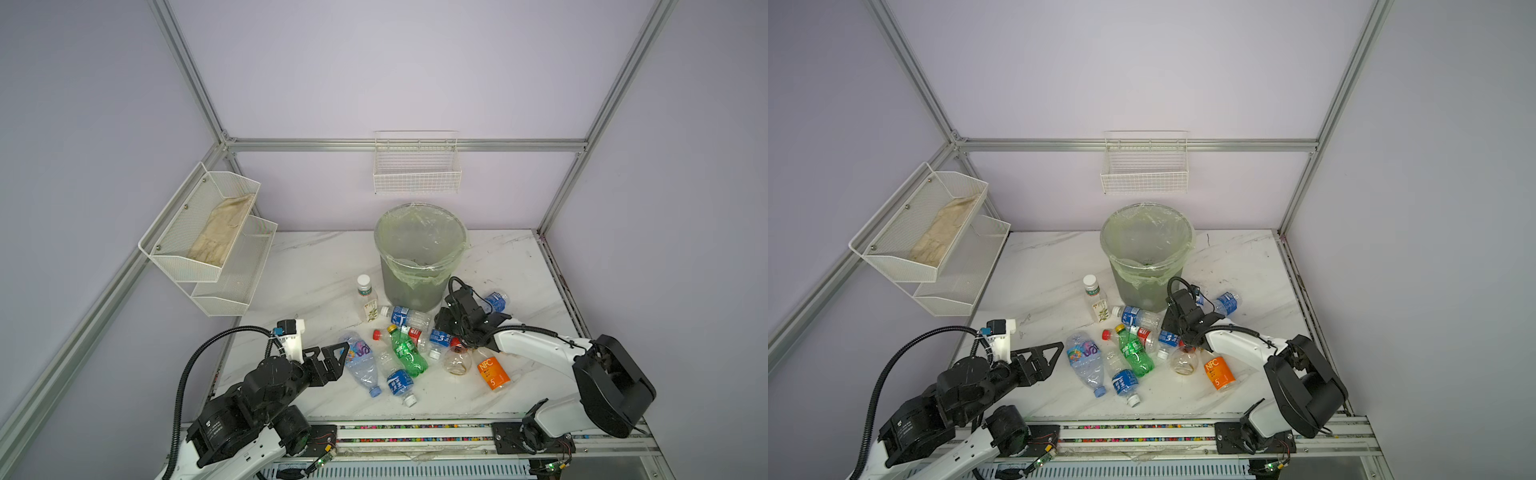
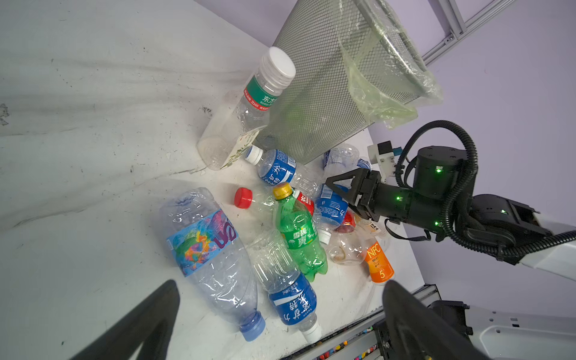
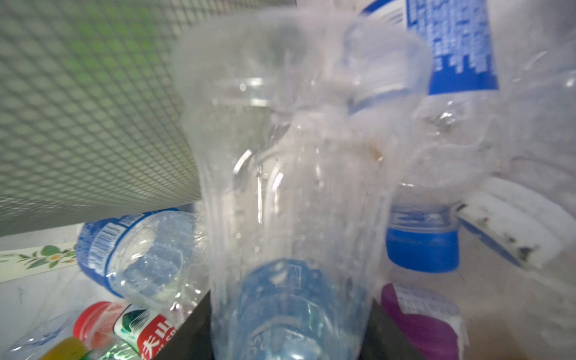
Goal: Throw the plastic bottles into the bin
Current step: 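Close the right gripper around the clear blue-labelled bottle, then lift the blue-labelled bottle with the right gripper over the bin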
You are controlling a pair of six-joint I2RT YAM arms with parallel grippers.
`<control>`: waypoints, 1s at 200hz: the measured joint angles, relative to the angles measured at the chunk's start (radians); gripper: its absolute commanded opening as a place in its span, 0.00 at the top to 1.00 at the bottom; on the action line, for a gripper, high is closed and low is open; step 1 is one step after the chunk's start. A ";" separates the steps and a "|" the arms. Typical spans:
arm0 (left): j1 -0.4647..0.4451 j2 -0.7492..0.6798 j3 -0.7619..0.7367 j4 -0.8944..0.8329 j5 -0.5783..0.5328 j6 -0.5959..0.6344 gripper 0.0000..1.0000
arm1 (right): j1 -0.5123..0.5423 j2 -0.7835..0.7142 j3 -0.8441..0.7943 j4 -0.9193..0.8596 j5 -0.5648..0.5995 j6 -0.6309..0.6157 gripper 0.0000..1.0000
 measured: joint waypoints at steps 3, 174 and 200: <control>0.000 0.000 -0.001 -0.001 0.000 0.000 0.00 | 0.000 -0.010 -0.002 0.000 0.000 0.002 0.51; 0.000 0.009 -0.010 -0.005 0.001 -0.003 0.00 | 0.000 -0.741 0.080 -0.327 0.189 0.034 0.51; 0.000 0.018 -0.010 -0.005 0.003 -0.003 0.00 | 0.000 -0.800 0.151 -0.353 0.213 0.024 0.52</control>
